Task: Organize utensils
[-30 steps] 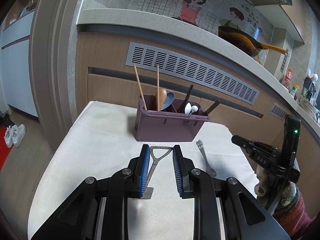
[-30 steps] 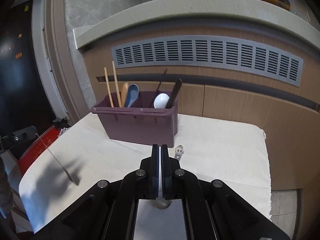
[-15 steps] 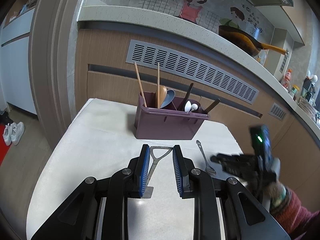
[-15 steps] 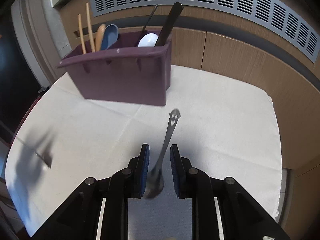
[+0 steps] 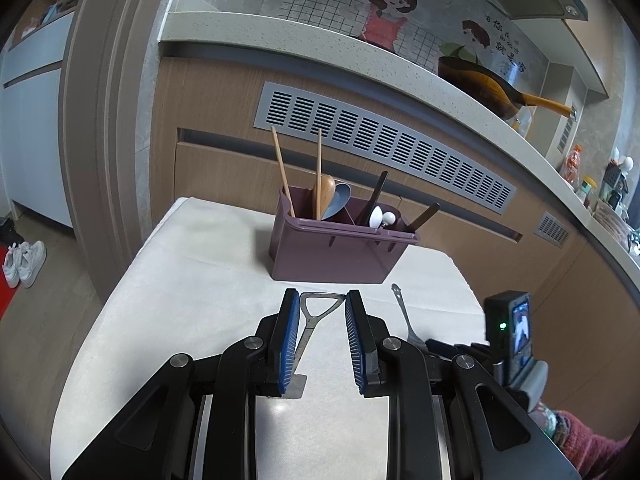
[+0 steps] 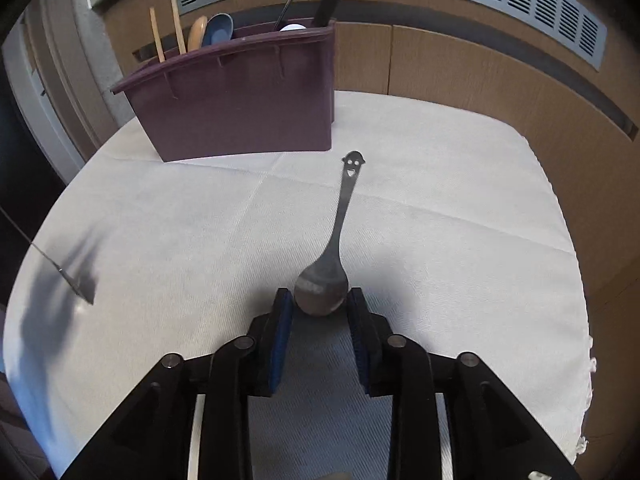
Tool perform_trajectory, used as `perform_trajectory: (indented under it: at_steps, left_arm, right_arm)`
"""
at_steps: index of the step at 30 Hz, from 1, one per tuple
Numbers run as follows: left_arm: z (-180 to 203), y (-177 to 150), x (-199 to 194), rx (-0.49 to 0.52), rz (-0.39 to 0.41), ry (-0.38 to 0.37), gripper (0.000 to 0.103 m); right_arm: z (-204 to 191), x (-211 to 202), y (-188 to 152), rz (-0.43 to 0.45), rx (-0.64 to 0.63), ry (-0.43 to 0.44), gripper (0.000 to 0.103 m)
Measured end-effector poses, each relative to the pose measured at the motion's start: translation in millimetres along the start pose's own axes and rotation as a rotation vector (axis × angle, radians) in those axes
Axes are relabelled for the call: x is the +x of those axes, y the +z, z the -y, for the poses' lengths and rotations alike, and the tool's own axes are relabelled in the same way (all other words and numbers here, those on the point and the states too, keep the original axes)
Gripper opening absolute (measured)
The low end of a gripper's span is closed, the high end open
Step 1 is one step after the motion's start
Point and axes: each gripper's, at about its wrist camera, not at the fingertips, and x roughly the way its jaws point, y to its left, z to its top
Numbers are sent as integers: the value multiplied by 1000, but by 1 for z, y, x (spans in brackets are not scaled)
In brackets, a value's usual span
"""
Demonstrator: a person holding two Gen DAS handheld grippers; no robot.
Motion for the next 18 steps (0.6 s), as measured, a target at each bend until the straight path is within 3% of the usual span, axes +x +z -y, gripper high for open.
perform_trajectory:
  at_steps: [2,4,6,14,18]
  left_arm:
    - [0,0,0,1,-1,1,24]
    - [0,-1,0,4,-3,3,24]
    - [0,-1,-1,5,-3,6,24]
    - [4,2,-2,12,1,5,24]
    - [8,2,-4,20,2,-2,24]
  right_arm:
    - [-9,2,1,17,-50,-32,35]
    - [-9,-1,2,27,-56,-31,27]
    - [-7,-10,2,54,-63,-37,27]
    - [-4,-103,17,293,-106,-8,27]
    - [1,-130,25,346,-103,31,26]
